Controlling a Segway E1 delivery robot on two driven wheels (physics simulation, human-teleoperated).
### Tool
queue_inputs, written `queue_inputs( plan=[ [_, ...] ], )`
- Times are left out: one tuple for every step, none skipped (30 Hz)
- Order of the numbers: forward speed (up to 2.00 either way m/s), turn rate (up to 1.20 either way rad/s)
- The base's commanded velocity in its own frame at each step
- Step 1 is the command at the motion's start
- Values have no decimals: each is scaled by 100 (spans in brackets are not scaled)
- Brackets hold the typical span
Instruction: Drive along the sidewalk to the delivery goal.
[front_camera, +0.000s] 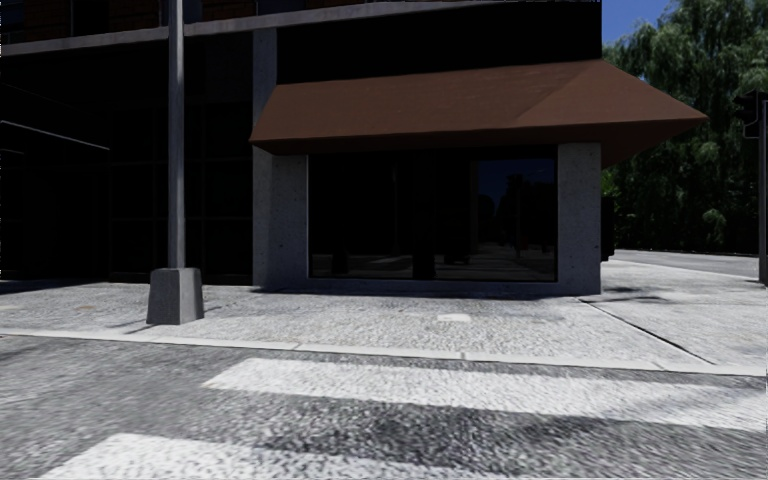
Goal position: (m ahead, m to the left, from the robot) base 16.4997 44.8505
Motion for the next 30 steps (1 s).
queue_inputs(
  plan=[
    [175, 31],
    [175, 31],
    [175, 31],
    [175, 31],
    [175, 31],
    [175, 31],
    [175, 31],
    [175, 31],
    [175, 31],
    [175, 31],
    [175, 31],
    [175, 31],
    [175, 31],
    [175, 31],
    [175, 31],
    [175, 31],
    [175, 31],
    [175, 31],
    [175, 31],
    [175, 31],
    [175, 31],
    [175, 31],
    [175, 31],
    [175, 31],
    [175, 31],
    [175, 31],
    [175, 31],
    [175, 31],
    [175, 31],
    [175, 31]
  ],
)
